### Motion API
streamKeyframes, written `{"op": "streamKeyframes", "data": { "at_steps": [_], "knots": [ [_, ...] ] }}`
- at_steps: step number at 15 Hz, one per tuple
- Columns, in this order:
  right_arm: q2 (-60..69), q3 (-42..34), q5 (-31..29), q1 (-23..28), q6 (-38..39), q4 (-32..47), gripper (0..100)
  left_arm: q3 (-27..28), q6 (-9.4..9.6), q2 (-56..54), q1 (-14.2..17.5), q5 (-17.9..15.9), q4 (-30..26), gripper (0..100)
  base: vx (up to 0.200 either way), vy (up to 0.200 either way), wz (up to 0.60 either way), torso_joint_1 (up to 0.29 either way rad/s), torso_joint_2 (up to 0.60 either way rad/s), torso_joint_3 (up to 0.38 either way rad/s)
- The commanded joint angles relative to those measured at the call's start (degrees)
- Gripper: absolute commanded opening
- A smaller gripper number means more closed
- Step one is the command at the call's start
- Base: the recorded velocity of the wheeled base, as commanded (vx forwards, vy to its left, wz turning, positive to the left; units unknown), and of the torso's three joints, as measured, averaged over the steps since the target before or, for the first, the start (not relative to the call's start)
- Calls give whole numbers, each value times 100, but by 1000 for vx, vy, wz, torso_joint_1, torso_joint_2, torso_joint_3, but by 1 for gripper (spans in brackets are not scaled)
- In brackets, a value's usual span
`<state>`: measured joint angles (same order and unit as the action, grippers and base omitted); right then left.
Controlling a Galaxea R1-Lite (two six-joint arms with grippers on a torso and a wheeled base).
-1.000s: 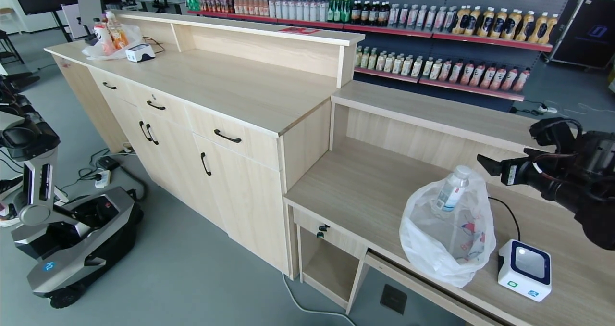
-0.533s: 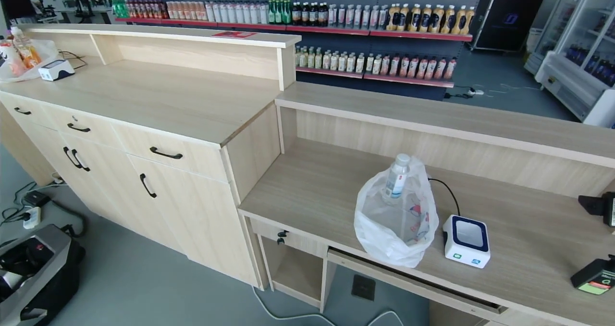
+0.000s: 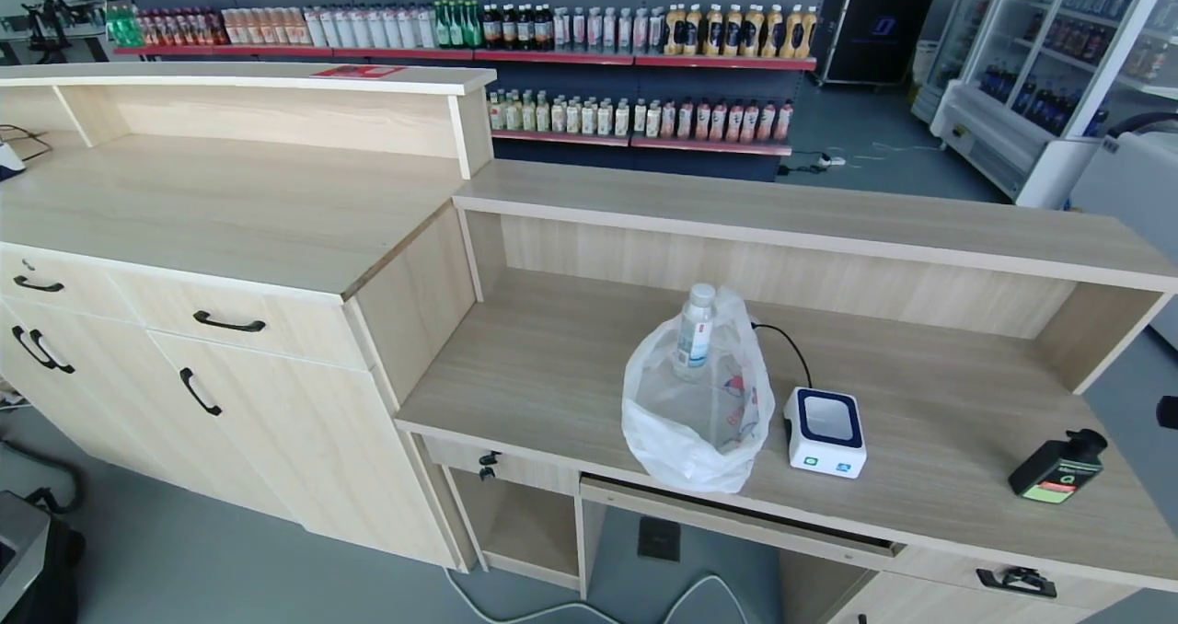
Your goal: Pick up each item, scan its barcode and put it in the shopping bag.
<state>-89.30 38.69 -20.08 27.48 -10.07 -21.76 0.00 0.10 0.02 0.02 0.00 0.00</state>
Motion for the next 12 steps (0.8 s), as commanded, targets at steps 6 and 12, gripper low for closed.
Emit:
{"op": "streamKeyframes", "data": {
  "at_steps": [6, 12],
  "knots": [
    [-1661, 745, 399, 1111, -601, -179, 100, 0, -1, -2, 6, 0, 0, 100, 0, 0, 0, 0, 0, 0],
    [-2066, 683, 347, 1884, -1058, -206, 100, 0, -1, -2, 6, 0, 0, 100, 0, 0, 0, 0, 0, 0]
  ]
}}
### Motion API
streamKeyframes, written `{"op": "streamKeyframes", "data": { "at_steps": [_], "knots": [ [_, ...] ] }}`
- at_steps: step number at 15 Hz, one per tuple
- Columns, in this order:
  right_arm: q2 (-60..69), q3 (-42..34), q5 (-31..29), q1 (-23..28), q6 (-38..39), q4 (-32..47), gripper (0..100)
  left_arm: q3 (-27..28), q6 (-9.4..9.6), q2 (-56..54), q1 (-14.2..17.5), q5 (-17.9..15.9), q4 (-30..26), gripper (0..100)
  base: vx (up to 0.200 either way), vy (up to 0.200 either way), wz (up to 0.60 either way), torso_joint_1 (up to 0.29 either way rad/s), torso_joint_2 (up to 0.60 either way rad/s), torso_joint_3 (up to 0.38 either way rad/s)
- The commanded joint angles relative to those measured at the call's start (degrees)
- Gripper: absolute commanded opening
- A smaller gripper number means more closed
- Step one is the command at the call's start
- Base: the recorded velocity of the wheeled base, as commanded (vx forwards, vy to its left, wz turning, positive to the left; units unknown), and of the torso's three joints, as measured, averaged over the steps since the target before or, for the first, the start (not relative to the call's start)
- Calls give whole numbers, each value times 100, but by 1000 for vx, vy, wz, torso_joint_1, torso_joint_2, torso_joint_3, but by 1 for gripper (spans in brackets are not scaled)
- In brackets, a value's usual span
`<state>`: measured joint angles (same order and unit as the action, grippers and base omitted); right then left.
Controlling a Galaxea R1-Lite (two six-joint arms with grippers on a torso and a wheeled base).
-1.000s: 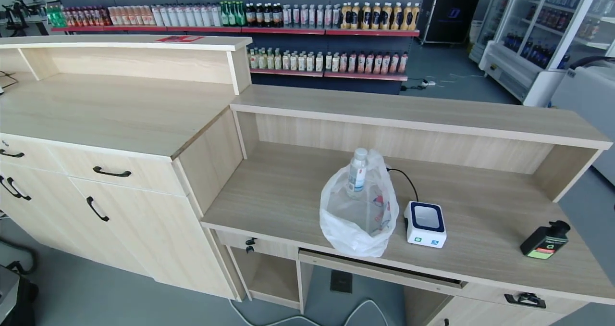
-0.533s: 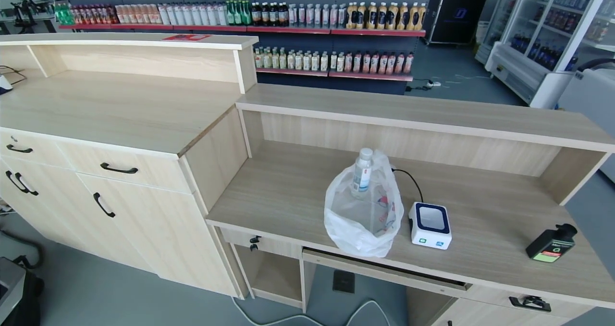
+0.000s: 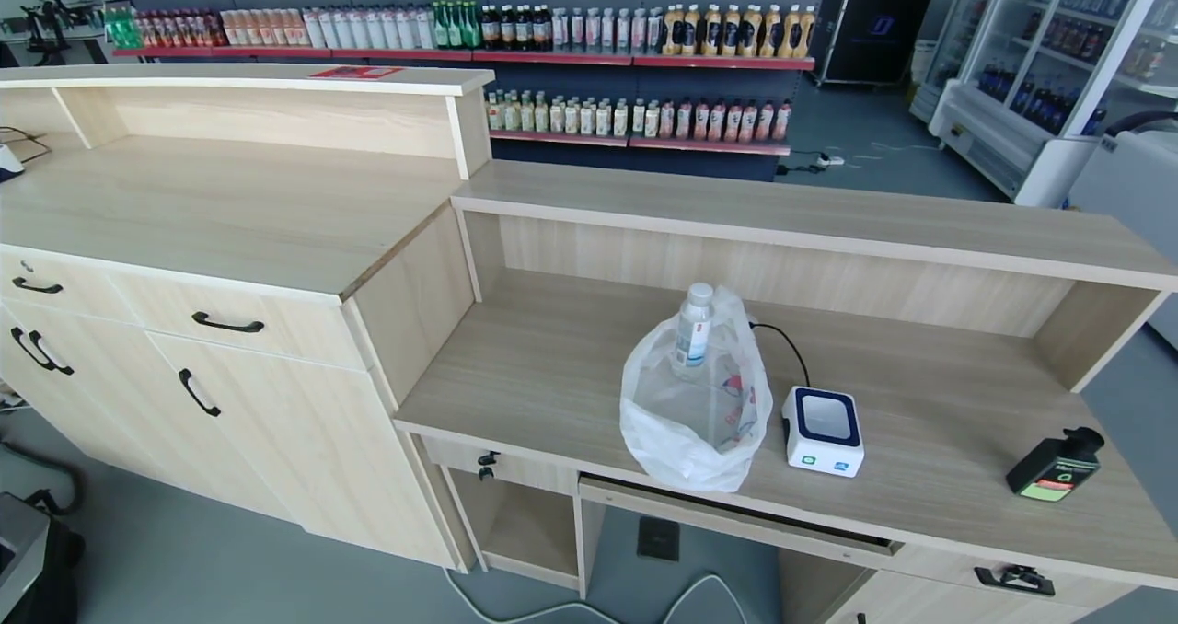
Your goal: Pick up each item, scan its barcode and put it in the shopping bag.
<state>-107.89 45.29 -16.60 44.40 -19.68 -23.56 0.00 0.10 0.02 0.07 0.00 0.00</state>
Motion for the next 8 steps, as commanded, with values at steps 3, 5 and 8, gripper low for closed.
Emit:
{"op": "streamKeyframes", "data": {
  "at_steps": [3, 5, 8],
  "knots": [
    [-426, 156, -10, 341, -397, -298, 100, 0, -1, -2, 1, 0, 0, 100, 0, 0, 0, 0, 0, 0],
    [-549, 270, 8, 341, -414, -333, 100, 0, -1, -2, 1, 0, 0, 100, 0, 0, 0, 0, 0, 0],
    [-532, 173, 360, 297, -335, -351, 100, 0, -1, -2, 1, 0, 0, 100, 0, 0, 0, 0, 0, 0]
  ]
}}
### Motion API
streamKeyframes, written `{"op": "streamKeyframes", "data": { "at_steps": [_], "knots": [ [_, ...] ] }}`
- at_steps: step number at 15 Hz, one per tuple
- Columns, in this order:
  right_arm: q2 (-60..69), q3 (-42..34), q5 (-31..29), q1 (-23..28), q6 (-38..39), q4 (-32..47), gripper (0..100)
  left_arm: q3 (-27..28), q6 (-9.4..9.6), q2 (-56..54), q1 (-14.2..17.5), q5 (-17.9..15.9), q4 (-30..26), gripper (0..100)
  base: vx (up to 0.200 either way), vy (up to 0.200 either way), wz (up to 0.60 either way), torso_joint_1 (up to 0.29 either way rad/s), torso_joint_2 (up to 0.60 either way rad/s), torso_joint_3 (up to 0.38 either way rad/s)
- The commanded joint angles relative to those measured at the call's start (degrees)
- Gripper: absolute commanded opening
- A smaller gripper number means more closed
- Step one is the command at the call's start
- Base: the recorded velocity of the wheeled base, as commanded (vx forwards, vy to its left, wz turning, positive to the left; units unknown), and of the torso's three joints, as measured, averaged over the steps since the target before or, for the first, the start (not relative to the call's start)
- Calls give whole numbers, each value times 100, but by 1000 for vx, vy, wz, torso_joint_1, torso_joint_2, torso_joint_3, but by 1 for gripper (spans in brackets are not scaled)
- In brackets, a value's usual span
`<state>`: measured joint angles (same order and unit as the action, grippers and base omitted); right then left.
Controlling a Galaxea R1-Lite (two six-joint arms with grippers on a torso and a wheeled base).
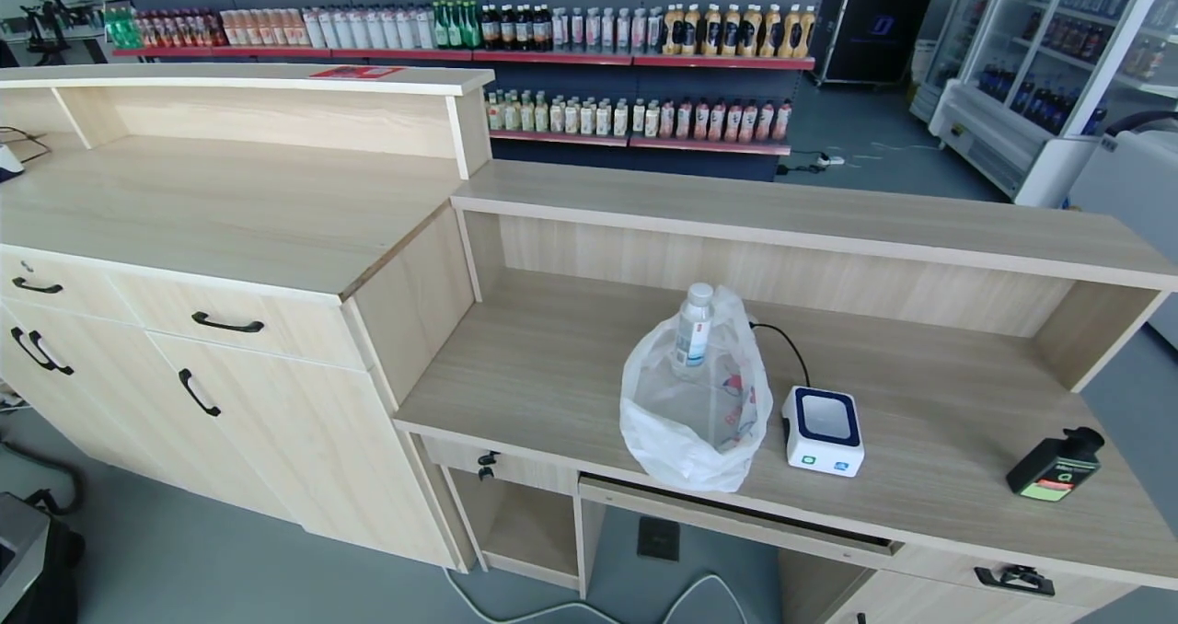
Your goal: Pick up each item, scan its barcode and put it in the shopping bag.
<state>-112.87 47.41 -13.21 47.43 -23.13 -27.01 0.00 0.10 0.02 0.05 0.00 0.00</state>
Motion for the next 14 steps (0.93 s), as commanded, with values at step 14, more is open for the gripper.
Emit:
{"op": "streamKeyframes", "data": {
  "at_steps": [14],
  "knots": [
    [-1044, 111, 1655, -340, 1003, -885, 100, 0, -1, -2, 4, 0, 0, 100, 0, 0, 0, 0, 0, 0]
  ]
}}
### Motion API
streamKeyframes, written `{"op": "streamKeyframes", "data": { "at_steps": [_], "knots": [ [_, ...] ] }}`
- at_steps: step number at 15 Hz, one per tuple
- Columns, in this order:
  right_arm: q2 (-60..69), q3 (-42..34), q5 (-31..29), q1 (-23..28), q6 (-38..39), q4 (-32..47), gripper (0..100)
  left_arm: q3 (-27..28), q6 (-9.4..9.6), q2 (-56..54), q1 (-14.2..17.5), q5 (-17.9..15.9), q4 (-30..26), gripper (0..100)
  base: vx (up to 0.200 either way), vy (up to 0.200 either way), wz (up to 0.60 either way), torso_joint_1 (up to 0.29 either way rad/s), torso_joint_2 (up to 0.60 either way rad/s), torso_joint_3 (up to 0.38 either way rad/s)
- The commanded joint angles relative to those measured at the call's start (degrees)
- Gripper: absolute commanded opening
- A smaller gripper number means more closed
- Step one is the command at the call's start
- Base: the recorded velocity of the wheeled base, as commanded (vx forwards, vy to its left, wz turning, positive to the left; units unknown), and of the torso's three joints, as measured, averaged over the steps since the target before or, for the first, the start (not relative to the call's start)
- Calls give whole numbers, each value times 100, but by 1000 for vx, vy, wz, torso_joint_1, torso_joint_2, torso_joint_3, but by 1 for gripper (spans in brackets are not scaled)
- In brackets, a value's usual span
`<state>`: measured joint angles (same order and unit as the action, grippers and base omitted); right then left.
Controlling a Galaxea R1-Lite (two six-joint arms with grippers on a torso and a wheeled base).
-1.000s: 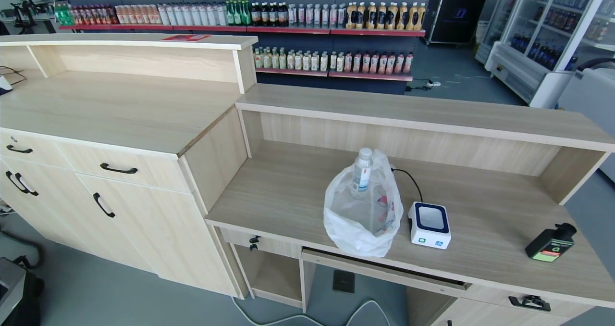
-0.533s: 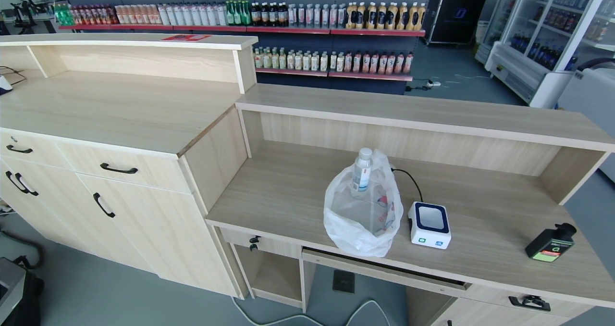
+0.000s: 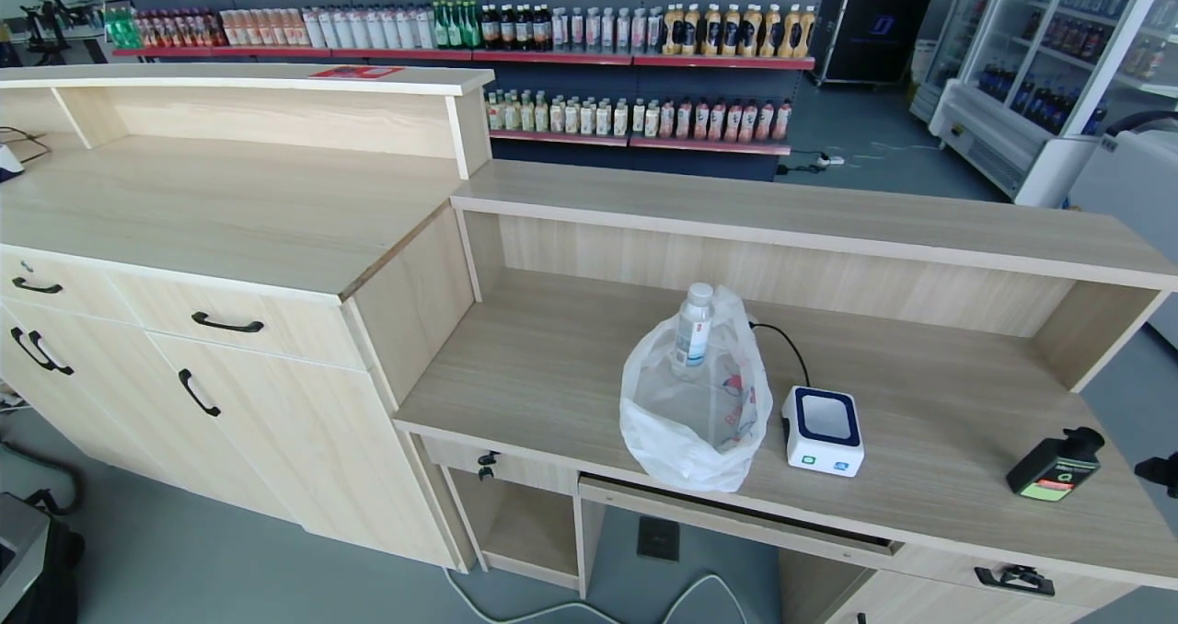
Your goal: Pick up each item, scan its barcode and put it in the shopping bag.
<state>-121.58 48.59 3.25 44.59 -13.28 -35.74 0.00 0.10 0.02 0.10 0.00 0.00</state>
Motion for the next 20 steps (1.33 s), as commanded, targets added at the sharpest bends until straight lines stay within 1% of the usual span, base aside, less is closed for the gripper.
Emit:
{"op": "streamKeyframes", "data": {
  "at_steps": [1, 4, 8, 12, 17, 18, 20],
  "knots": [
    [-226, 10, 8, -56, -8, -12, 100, 0, -1, -2, -1, 0, 0, 100, 0, 0, 0, 0, 0, 0],
    [-376, 80, 8, -91, -114, -170, 100, 0, -1, -2, -1, 0, 0, 100, 0, 0, 0, 0, 0, 0],
    [-569, 124, 8, -276, -123, -346, 100, 0, -1, -2, -1, 0, 0, 100, 0, 0, 0, 0, 0, 0],
    [-815, 326, -18, -495, -79, -469, 100, 0, -1, -2, -1, 0, 0, 100, 0, 0, 0, 0, 0, 0],
    [-991, 379, -35, -575, -149, -653, 100, 0, -1, -2, -1, 0, 0, 100, 0, 0, 0, 0, 0, 0],
    [-991, 379, -62, -557, -237, -697, 100, 0, -1, -2, -1, 0, 0, 100, 0, 0, 0, 0, 0, 0],
    [-877, 326, -238, -425, -747, -697, 100, 0, -1, -2, -1, 0, 0, 100, 0, 0, 0, 0, 0, 0]
  ]
}}
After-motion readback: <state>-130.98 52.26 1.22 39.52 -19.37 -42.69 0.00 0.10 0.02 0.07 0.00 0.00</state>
